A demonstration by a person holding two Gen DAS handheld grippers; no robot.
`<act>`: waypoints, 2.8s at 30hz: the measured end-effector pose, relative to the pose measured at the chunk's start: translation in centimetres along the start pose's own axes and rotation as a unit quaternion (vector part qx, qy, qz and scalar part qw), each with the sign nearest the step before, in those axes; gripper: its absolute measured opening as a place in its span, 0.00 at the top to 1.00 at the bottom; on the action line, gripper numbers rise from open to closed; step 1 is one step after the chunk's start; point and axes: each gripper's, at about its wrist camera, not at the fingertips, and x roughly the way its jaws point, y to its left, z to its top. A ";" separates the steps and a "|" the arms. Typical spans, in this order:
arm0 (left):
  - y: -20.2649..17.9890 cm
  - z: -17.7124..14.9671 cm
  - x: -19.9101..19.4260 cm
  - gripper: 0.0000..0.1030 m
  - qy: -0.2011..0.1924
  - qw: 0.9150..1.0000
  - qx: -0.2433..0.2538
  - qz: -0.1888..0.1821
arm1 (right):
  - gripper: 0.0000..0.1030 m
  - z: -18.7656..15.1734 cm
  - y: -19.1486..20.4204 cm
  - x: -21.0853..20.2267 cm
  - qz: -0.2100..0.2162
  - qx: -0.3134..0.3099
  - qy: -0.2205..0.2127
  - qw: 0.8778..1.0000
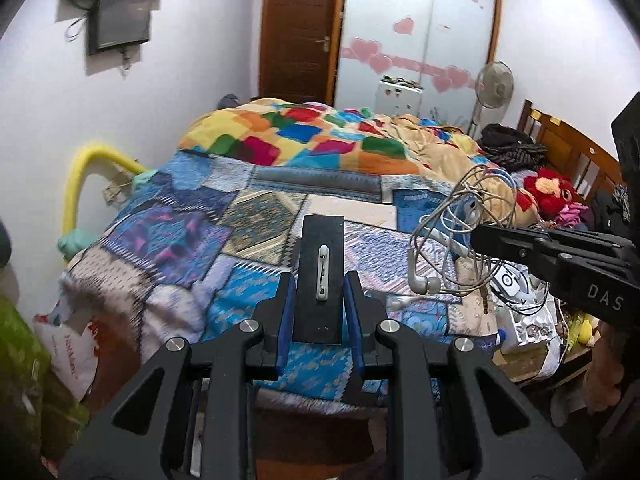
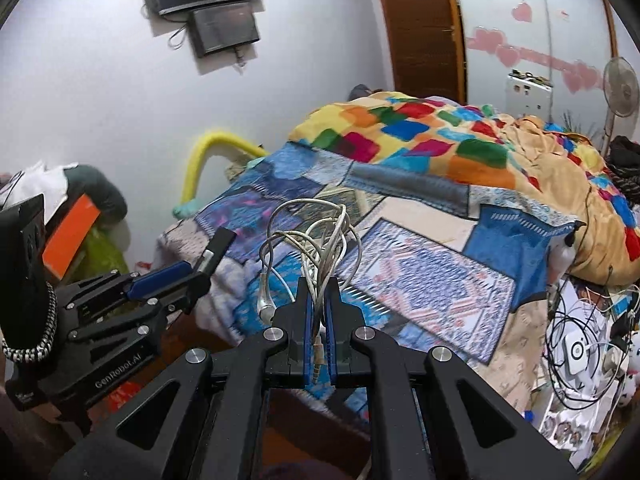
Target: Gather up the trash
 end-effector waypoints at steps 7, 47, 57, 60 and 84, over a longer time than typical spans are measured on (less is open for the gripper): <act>4.2 -3.4 -3.8 0.77 0.004 0.999 -0.029 0.021 | 0.94 -1.4 4.8 0.6 0.024 -0.025 0.013 0.999; 26.1 -29.0 1.8 0.77 0.221 0.931 -0.271 0.104 | 0.94 -15.0 25.4 24.7 0.084 -0.162 0.311 0.933; 27.4 -28.5 5.2 0.77 0.236 0.921 -0.297 0.090 | 0.64 -15.0 25.0 28.9 0.101 -0.135 0.372 0.913; 27.6 -27.7 6.1 0.77 0.234 0.923 -0.292 0.085 | 0.62 -14.4 24.6 28.6 0.107 -0.133 0.361 0.917; 19.1 -14.4 -7.3 0.76 0.062 0.977 -0.181 0.097 | 0.62 -6.3 17.8 8.5 0.057 -0.105 0.103 0.987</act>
